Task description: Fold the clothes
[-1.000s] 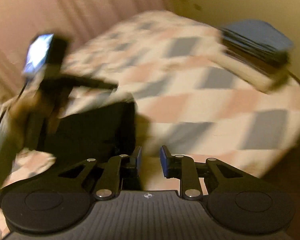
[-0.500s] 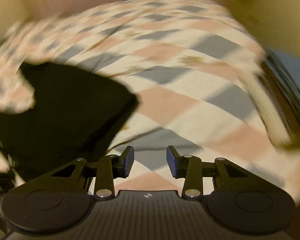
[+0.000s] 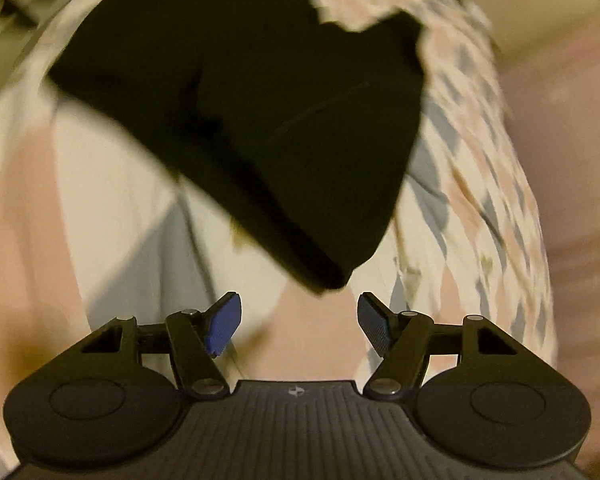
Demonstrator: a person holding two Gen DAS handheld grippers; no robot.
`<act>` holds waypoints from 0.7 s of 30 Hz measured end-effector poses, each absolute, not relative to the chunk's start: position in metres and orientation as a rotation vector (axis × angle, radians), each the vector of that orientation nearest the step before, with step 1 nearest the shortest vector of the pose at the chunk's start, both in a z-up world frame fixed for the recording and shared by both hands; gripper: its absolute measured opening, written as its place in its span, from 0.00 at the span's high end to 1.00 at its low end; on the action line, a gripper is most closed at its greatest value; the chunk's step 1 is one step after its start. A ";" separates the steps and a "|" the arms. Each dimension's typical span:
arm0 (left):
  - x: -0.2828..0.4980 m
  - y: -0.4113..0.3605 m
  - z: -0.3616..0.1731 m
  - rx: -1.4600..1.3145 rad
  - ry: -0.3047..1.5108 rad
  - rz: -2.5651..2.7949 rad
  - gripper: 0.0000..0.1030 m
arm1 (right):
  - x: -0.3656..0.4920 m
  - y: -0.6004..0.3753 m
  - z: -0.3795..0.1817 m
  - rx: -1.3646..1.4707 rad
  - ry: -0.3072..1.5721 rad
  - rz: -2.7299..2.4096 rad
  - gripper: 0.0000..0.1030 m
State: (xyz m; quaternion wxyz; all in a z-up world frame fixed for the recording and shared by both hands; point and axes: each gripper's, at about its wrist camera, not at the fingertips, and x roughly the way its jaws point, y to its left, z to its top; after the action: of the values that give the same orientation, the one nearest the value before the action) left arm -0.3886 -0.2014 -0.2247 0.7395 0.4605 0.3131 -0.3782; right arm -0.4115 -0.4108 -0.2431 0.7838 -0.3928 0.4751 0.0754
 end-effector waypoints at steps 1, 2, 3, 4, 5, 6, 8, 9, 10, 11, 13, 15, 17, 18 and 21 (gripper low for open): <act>-0.403 -0.208 -0.230 1.044 0.661 -0.820 0.52 | -0.417 -0.417 -0.248 -0.884 1.002 0.189 0.27; -0.415 -0.214 -0.238 1.088 0.620 -0.808 0.48 | -0.421 -0.422 -0.252 -0.908 0.976 0.205 0.24; -0.422 -0.220 -0.246 1.134 0.585 -0.792 0.45 | -0.421 -0.426 -0.258 -0.937 0.952 0.216 0.22; -0.424 -0.224 -0.256 1.183 0.557 -0.772 0.45 | -0.420 -0.429 -0.265 -0.968 0.935 0.225 0.22; -0.426 -0.228 -0.267 1.232 0.528 -0.751 0.45 | -0.418 -0.432 -0.272 -1.001 0.919 0.233 0.22; -0.425 -0.230 -0.277 1.281 0.498 -0.734 0.45 | -0.416 -0.434 -0.280 -1.041 0.903 0.239 0.20; -0.418 -0.231 -0.296 1.378 0.436 -0.716 0.45 | -0.413 -0.437 -0.296 -1.134 0.865 0.268 0.18; -0.414 -0.229 -0.304 1.421 0.414 -0.725 0.45 | -0.412 -0.439 -0.304 -1.181 0.845 0.282 0.13; -0.411 -0.227 -0.312 1.466 0.387 -0.745 0.44 | -0.411 -0.440 -0.312 -1.227 0.825 0.296 0.10; -0.410 -0.223 -0.319 1.515 0.343 -0.766 0.44 | -0.411 -0.442 -0.321 -1.284 0.801 0.314 0.10; -0.408 -0.214 -0.330 1.595 0.250 -0.791 0.44 | -0.413 -0.443 -0.340 -1.406 0.746 0.365 0.12; -0.400 -0.209 -0.331 1.605 0.201 -0.790 0.45 | -0.409 -0.445 -0.347 -1.442 0.691 0.391 0.13; -0.389 -0.210 -0.326 1.573 0.188 -0.759 0.45 | -0.401 -0.444 -0.351 -1.446 0.650 0.387 0.16; -0.383 -0.212 -0.323 1.549 0.189 -0.737 0.45 | -0.396 -0.444 -0.352 -1.441 0.634 0.384 0.18; -0.373 -0.217 -0.325 1.546 0.238 -0.713 0.51 | -0.381 -0.444 -0.356 -1.451 0.621 0.385 0.40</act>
State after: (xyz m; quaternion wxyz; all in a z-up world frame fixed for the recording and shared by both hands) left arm -0.3731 -0.2175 -0.3251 0.6528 0.6813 0.1051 -0.3141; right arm -0.3813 -0.4441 -0.3561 0.6880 -0.6481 0.2774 0.1722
